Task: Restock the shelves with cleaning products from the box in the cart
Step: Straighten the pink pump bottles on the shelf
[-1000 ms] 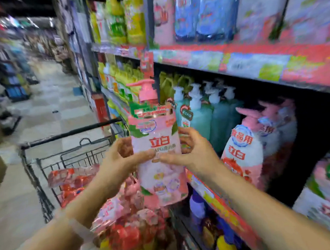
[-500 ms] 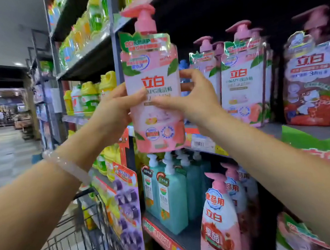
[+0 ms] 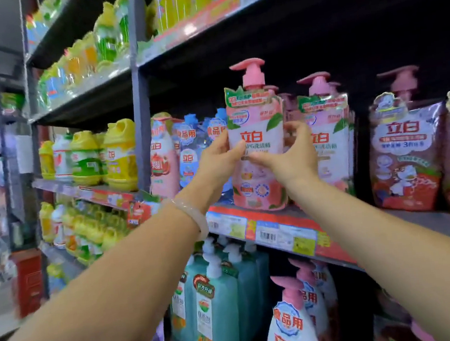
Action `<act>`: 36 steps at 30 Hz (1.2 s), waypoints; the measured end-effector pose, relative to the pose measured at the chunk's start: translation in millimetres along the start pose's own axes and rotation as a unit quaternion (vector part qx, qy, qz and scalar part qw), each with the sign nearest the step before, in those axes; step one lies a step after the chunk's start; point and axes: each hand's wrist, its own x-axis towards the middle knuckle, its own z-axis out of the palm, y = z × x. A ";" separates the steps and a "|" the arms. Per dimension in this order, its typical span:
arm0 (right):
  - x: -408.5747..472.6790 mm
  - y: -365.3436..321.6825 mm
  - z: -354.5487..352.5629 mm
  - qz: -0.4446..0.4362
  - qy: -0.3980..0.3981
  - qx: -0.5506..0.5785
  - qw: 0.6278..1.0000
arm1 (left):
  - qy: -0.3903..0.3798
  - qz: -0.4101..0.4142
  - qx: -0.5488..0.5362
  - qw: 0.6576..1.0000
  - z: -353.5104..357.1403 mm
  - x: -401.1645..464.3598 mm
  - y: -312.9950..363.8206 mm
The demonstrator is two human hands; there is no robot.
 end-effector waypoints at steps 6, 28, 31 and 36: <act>6.7 23.0 1.1 0.005 -0.039 -0.069 0.997 | 0.001 0.023 0.010 1.000 2.0 6.5 -21.2; -24.2 27.3 -7.1 0.030 -0.110 -0.267 0.957 | -0.017 -0.011 0.211 0.977 -6.7 -31.4 -41.6; -32.3 24.5 -5.8 -0.095 -0.063 -0.268 0.957 | 0.005 -0.007 0.288 0.957 -13.4 -47.6 -37.4; -67.5 26.0 16.5 -0.256 -0.166 -0.200 0.931 | 0.012 0.007 0.426 0.905 -57.4 -94.8 -31.2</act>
